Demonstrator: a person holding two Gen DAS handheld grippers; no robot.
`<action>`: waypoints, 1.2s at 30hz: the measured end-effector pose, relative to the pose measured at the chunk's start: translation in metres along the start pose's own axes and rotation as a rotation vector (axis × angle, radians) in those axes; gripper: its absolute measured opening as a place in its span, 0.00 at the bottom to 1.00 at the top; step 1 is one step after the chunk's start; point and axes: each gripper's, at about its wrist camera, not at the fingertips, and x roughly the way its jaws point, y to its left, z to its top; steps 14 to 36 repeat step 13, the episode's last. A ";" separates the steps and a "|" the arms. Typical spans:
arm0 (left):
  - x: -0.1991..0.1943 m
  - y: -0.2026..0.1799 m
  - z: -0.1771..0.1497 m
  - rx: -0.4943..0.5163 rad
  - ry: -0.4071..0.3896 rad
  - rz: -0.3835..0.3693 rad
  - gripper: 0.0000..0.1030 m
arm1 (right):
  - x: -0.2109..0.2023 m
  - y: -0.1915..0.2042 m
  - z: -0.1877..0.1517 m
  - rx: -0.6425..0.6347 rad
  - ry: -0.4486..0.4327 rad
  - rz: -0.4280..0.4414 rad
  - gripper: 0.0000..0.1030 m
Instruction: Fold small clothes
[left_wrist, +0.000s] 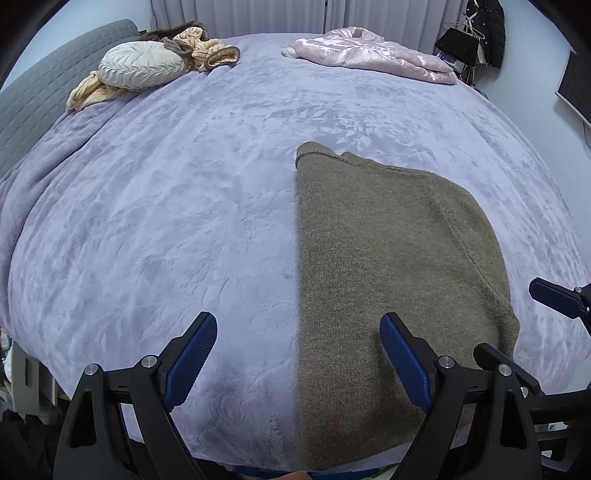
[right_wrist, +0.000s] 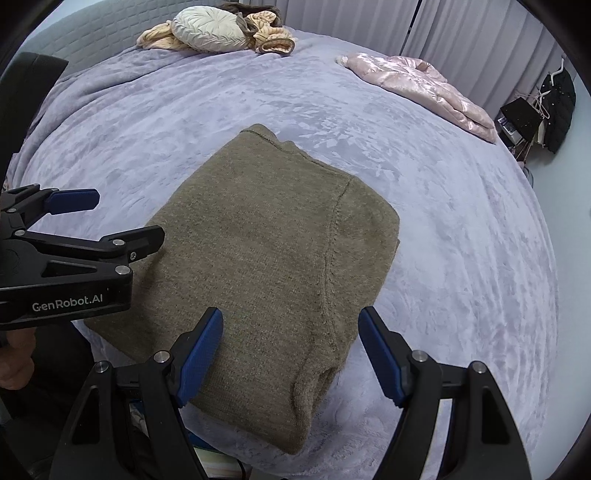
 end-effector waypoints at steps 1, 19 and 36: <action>0.000 0.001 0.000 0.000 -0.001 -0.002 0.88 | 0.000 0.002 0.001 -0.005 0.001 -0.002 0.76; 0.000 0.003 -0.001 -0.012 0.005 -0.017 0.88 | -0.001 0.006 0.004 -0.013 0.006 -0.007 0.76; 0.000 0.003 -0.001 -0.012 0.005 -0.017 0.88 | -0.001 0.006 0.004 -0.013 0.006 -0.007 0.76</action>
